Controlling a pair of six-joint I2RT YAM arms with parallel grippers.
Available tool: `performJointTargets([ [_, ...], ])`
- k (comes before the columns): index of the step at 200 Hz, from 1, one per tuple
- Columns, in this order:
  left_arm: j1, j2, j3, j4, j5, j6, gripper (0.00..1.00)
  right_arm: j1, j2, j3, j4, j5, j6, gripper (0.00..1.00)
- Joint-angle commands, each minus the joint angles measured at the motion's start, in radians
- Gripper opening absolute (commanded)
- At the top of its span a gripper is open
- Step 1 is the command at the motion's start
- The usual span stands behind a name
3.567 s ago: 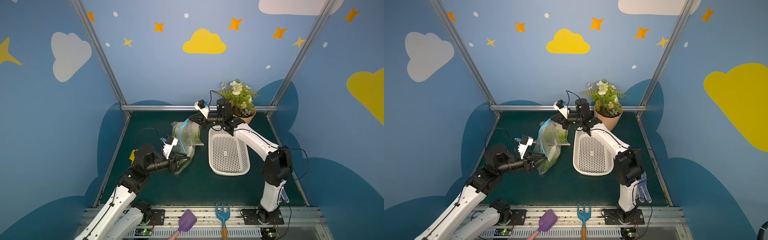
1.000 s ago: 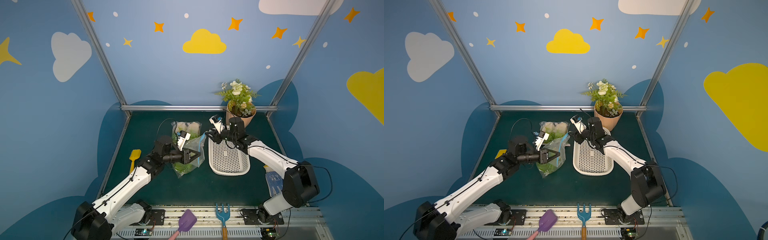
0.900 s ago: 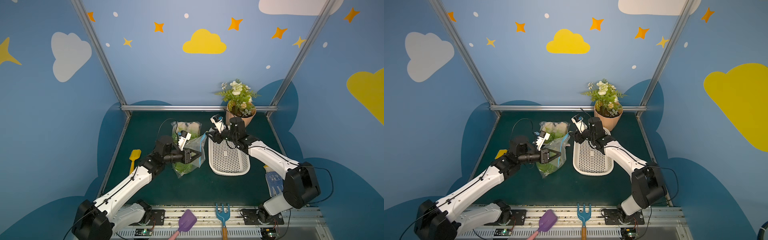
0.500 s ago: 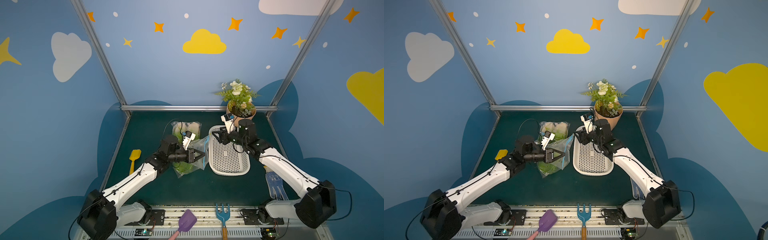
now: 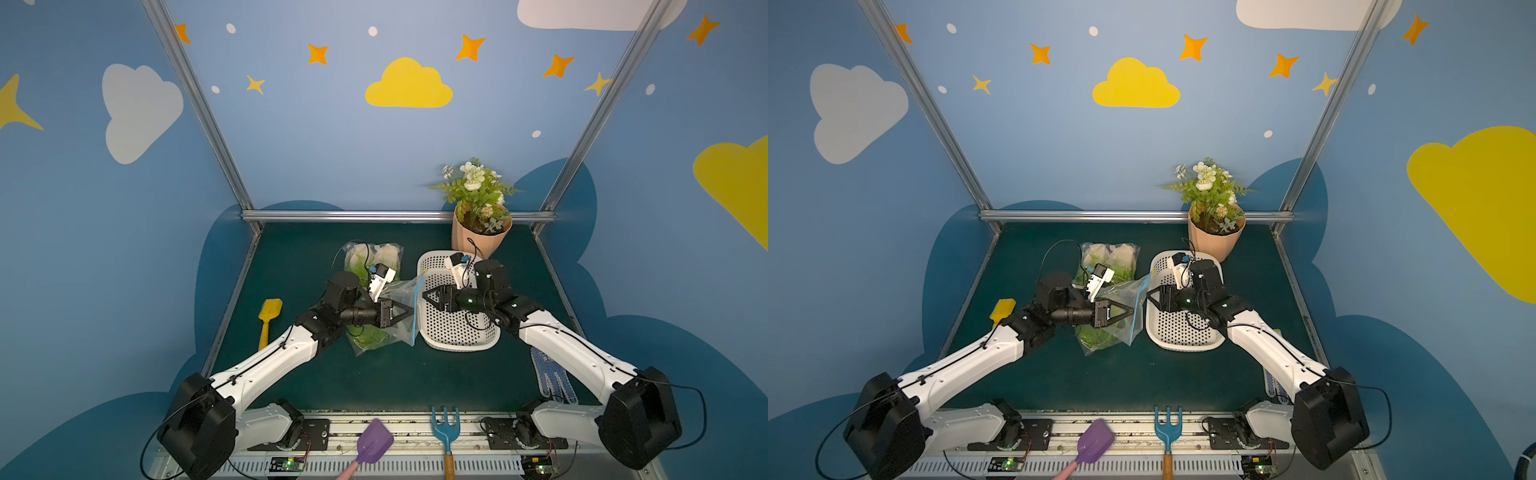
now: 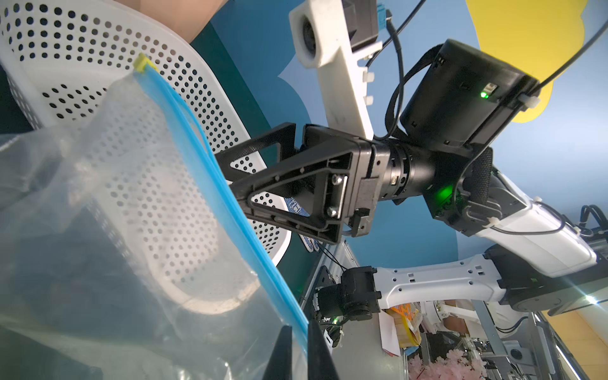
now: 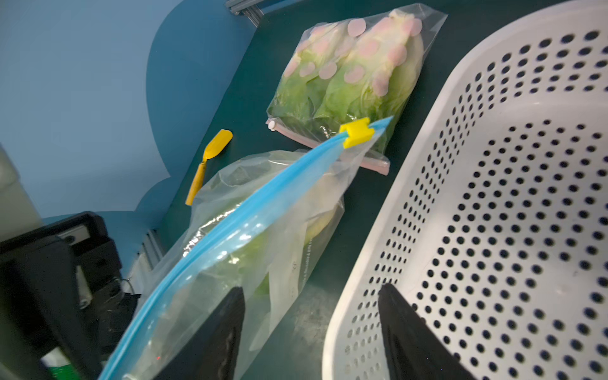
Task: Open the zip-top bag and take out the chinese cabbages
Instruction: Place the zipper food storage bag at the center of the board.
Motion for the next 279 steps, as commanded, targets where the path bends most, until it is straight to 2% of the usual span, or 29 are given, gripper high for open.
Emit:
performJointTargets([
  [1, -0.008, 0.018, -0.01, 0.031, 0.002, 0.0, 0.1, -0.002, -0.047, -0.032, 0.093, -0.072, 0.086, 0.69],
  [30, -0.011, 0.028, -0.008, 0.033, -0.001, -0.001, 0.07, -0.002, -0.05, -0.069, 0.145, -0.092, 0.128, 0.71],
  [72, -0.013, 0.034, -0.001, 0.015, -0.005, 0.003, 0.07, -0.001, -0.037, -0.086, 0.148, -0.108, 0.149, 0.68],
  [94, -0.013, 0.036, 0.008, 0.008, -0.007, 0.003, 0.17, -0.001, -0.053, -0.114, 0.176, -0.121, 0.179, 0.66],
  [114, -0.013, 0.037, 0.023, 0.006, 0.005, -0.003, 0.35, -0.002, -0.074, -0.137, 0.191, -0.116, 0.199, 0.66],
  [140, -0.022, 0.038, 0.046, -0.005, 0.043, -0.009, 0.42, -0.002, -0.083, -0.144, 0.191, -0.108, 0.203, 0.66],
  [158, -0.051, 0.038, 0.081, -0.099, 0.044, 0.036, 0.46, 0.001, -0.08, -0.143, 0.197, -0.118, 0.206, 0.65],
  [207, -0.135, 0.032, 0.175, -0.391, -0.059, 0.162, 0.48, 0.007, -0.08, -0.147, 0.207, -0.129, 0.207, 0.65],
  [279, -0.176, -0.015, 0.184, -0.465, -0.252, 0.157, 0.46, 0.013, -0.093, -0.165, 0.216, -0.13, 0.202, 0.64],
])
